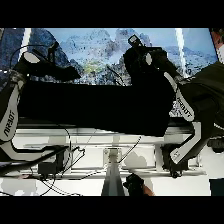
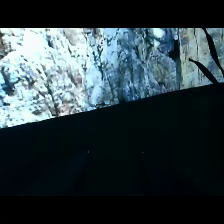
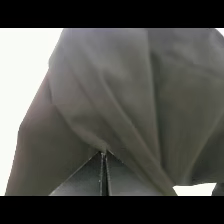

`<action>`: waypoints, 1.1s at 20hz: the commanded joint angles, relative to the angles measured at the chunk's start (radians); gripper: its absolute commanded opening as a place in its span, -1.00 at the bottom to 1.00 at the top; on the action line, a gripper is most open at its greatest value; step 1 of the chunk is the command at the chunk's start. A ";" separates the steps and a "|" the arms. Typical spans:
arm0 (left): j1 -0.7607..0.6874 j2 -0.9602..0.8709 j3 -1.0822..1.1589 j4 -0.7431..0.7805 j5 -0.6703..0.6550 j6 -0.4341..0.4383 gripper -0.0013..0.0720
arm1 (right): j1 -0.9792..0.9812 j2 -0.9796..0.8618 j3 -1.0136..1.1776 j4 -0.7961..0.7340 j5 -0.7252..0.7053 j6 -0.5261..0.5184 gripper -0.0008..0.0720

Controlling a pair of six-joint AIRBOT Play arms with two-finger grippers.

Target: Fold the clothes and pants, and hang the long-sleeved shirts on hangers.

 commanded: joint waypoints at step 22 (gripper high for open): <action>-0.010 0.004 0.000 -0.243 -0.043 0.056 0.02 | 0.196 0.772 -0.253 0.050 0.858 0.090 -0.94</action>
